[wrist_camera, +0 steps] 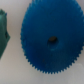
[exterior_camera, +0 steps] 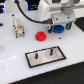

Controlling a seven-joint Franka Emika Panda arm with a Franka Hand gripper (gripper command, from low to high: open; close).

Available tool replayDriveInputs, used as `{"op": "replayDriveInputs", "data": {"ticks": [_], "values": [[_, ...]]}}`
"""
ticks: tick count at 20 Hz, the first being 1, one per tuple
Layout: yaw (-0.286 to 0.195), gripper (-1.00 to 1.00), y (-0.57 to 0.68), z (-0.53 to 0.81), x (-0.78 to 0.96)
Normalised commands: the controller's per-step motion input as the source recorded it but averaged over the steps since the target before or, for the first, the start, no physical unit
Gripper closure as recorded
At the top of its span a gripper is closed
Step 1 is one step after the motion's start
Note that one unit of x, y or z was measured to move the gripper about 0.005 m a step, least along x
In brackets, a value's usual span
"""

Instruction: Insert the blue gear onto the right peg, followed by the red gear

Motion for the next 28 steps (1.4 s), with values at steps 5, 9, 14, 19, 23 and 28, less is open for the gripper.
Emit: {"op": "replayDriveInputs", "data": {"ticks": [5, 9, 14, 19, 23, 28], "values": [[0.000, 1.00, 0.00, -0.11, -0.32], [0.000, 1.00, -0.01, -0.12, -0.32], [0.000, 1.00, -0.06, -0.10, -0.26], [0.000, 1.00, -0.10, 0.22, 0.09], [0.000, 1.00, -0.14, 0.36, 0.34], [0.000, 1.00, -0.27, 0.35, 0.45]]}}
